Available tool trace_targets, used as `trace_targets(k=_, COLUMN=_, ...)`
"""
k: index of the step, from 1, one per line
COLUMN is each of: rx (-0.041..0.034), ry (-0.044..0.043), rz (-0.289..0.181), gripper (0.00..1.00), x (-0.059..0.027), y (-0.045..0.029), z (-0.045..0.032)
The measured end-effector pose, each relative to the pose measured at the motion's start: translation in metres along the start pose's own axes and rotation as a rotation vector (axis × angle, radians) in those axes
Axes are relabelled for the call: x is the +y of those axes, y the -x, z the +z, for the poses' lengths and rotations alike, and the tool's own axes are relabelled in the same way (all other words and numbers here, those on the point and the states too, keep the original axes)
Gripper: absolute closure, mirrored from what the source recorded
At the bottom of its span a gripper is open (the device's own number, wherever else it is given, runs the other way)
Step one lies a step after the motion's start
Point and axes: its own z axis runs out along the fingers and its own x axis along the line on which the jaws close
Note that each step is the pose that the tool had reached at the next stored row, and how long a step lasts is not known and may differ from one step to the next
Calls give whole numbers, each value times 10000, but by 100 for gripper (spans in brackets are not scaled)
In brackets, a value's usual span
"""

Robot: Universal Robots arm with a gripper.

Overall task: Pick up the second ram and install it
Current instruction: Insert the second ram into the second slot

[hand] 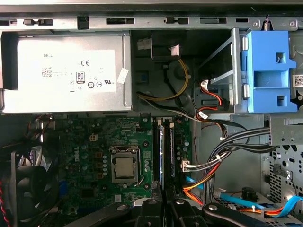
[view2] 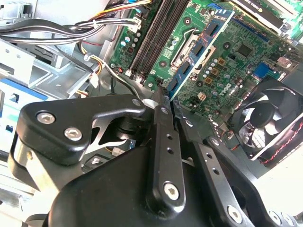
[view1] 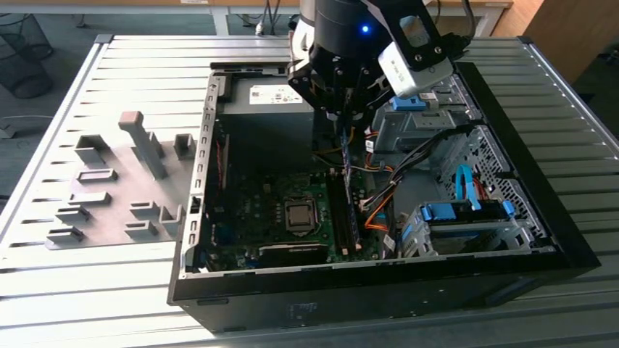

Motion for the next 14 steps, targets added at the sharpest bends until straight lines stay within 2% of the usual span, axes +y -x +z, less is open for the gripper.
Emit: trace_targets(k=14, rx=0, ry=2, rz=1, gripper=86, x=0, y=6, z=32)
